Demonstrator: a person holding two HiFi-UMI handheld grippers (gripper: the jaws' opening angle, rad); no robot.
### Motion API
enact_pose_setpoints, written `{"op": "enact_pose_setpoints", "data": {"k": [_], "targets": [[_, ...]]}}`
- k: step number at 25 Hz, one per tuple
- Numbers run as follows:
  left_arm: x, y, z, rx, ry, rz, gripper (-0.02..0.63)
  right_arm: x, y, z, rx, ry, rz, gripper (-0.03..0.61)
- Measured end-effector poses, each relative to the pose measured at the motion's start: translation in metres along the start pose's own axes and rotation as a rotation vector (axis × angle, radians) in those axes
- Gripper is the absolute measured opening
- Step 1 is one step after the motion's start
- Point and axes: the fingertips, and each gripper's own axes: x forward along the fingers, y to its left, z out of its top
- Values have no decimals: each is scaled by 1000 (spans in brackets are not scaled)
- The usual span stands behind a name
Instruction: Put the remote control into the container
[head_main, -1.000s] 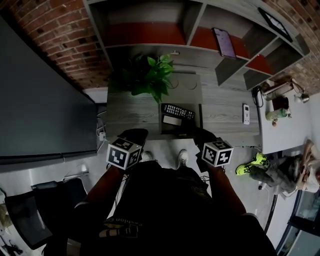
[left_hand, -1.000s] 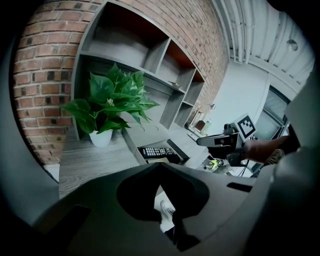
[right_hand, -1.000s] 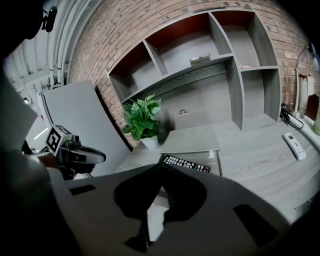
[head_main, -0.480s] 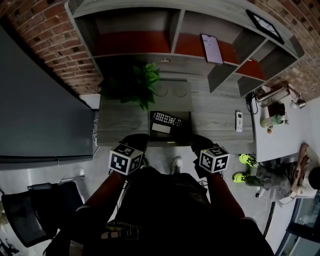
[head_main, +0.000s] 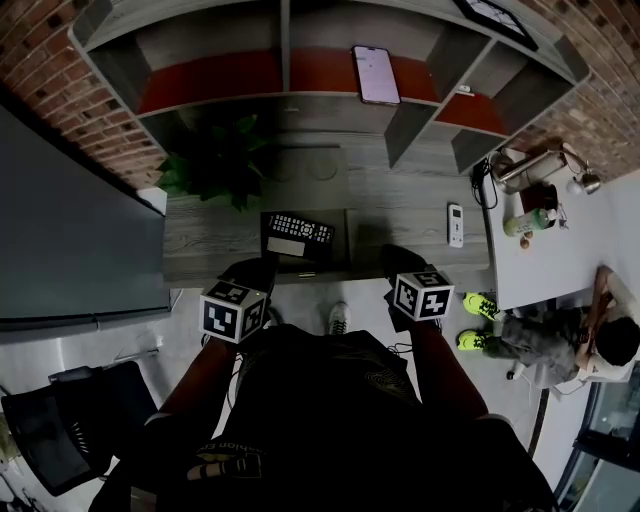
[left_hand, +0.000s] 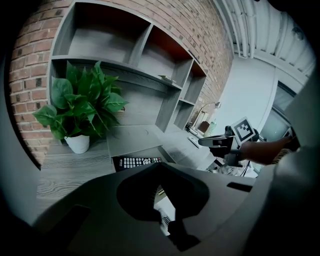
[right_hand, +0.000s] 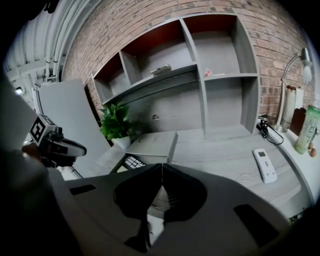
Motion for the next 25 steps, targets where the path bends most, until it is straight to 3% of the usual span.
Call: {"op": "enact_pose_setpoints", "data": {"k": [4, 10, 12, 14, 15, 19, 25], "targets": [[11, -14, -6, -2, 26, 19, 6, -7, -67, -9, -7, 8, -121, 9], [32, -36, -4, -9, 50, 40, 6, -21, -178, -34, -20, 108, -298, 12], [38, -43, -4, -14, 52, 49, 6, -25, -207, -40, -6, 143, -342, 88], [43, -49, -3, -18, 52, 58, 6, -24, -235, -47, -1, 186, -371, 198], [46, -51, -2, -20, 53, 63, 6, -21, -249, -51, -7, 202, -385, 221], [53, -55, -1, -45, 60, 85, 6, -7, -294, -56, -26, 251, -421, 238], [46, -44, -2, -81, 53, 145, 6, 16, -317, -58, -19, 302, -417, 247]]}}
